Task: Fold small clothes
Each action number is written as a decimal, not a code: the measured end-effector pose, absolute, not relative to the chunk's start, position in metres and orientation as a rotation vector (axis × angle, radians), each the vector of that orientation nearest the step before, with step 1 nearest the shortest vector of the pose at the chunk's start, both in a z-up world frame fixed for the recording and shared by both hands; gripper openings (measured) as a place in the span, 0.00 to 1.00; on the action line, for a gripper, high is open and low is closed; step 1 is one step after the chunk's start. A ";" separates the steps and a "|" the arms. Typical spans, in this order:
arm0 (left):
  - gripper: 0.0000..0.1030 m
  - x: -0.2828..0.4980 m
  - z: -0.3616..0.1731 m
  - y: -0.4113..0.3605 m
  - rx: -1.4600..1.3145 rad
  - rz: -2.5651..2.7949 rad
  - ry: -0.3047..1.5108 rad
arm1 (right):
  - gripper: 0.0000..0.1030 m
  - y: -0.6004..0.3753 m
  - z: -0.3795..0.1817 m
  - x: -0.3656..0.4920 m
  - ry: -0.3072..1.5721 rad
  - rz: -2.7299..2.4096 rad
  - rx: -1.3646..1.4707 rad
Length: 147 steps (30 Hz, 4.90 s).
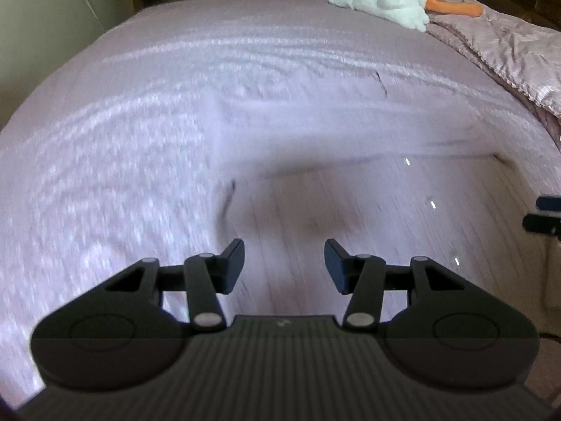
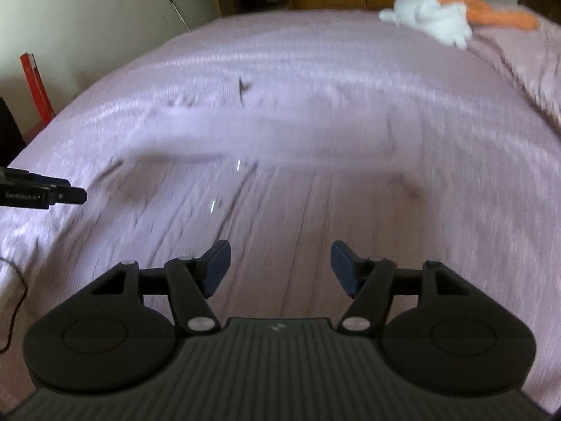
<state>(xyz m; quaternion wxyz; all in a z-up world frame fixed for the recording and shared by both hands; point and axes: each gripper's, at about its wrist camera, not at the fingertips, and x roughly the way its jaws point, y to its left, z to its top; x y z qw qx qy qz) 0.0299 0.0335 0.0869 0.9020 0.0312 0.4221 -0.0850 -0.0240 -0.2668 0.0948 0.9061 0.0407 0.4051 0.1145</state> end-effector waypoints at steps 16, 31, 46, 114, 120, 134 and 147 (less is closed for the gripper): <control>0.51 -0.038 0.070 0.028 0.071 -0.138 0.898 | 0.68 -0.304 0.067 -0.109 0.907 -0.093 -0.062; 0.76 -0.057 0.069 0.006 0.172 -0.208 0.903 | 0.77 -0.298 0.092 -0.142 0.845 0.063 -0.150; 0.77 -0.075 0.042 -0.011 0.368 -0.359 0.988 | 0.82 -0.233 0.040 -0.132 0.925 0.344 -0.487; 0.07 0.017 0.143 -0.008 0.193 -0.139 0.465 | 0.06 -0.262 0.153 0.001 0.408 0.042 -0.161; 0.07 0.066 0.162 -0.010 0.164 -0.117 0.414 | 0.06 -0.259 0.168 0.060 0.371 0.006 -0.195; 0.07 0.206 0.110 -0.020 0.175 -0.060 0.491 | 0.06 -0.231 0.105 0.216 0.426 -0.045 -0.339; 0.11 0.268 0.031 -0.019 0.198 -0.027 0.622 | 0.08 -0.231 0.011 0.288 0.605 -0.007 -0.328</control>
